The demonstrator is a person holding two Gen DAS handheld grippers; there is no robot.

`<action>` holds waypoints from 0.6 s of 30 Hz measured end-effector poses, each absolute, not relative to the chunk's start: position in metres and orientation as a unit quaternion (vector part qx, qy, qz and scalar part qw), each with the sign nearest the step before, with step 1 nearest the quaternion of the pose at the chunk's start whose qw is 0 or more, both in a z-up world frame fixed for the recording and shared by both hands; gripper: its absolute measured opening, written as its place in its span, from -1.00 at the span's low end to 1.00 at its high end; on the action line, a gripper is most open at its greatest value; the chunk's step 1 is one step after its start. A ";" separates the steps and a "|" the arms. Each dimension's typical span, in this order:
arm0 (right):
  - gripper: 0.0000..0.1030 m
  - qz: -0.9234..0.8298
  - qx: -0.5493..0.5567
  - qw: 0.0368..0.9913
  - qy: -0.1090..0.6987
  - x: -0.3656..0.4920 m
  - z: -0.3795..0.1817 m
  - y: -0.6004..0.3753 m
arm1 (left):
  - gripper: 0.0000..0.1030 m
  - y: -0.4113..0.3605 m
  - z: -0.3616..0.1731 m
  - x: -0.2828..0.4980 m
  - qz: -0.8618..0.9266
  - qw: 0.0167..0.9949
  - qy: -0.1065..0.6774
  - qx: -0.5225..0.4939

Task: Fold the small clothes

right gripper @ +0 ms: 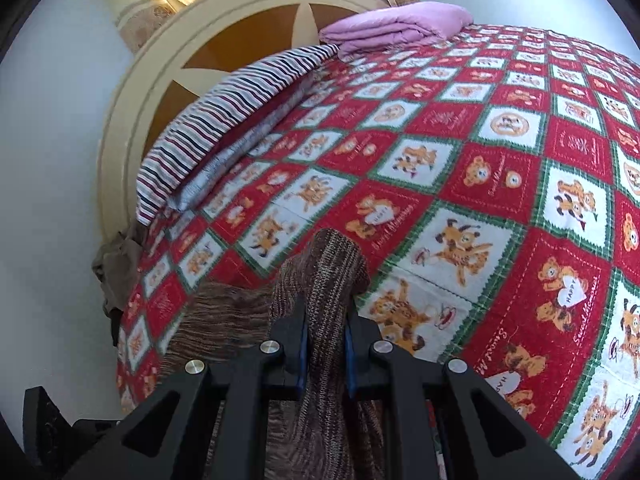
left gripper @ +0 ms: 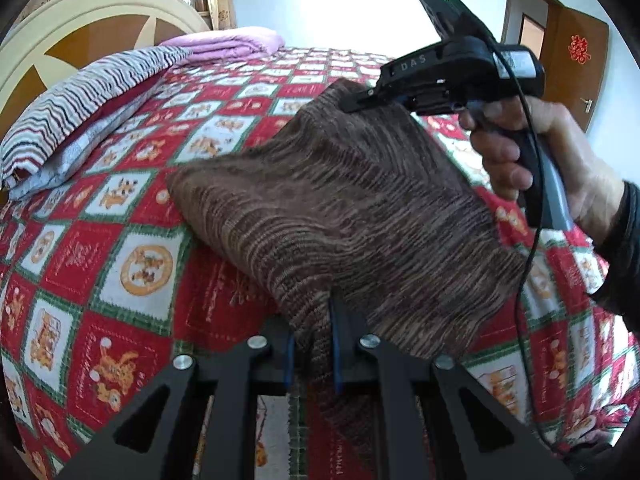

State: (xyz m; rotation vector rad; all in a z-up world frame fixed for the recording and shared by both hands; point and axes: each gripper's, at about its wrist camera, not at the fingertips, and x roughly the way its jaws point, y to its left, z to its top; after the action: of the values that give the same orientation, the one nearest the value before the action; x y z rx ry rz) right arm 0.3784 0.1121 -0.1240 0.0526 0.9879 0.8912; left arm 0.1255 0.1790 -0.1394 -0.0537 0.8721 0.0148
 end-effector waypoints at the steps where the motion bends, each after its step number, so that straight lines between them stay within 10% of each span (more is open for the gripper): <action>1: -0.73 0.410 0.026 0.786 0.462 0.381 -0.128 0.111 | -0.72 0.179 -0.143 0.125 0.009 0.906 0.423 -0.026; 18: -0.72 0.372 -0.035 0.789 0.488 0.405 -0.165 0.133 | 0.24 0.178 -0.111 0.120 0.094 0.933 0.346 0.011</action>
State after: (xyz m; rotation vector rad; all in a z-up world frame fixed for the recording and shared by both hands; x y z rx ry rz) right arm 0.4049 0.1333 -0.1648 -0.0752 1.0517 0.8006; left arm 0.1203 0.1783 -0.1109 0.0222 0.7078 0.1915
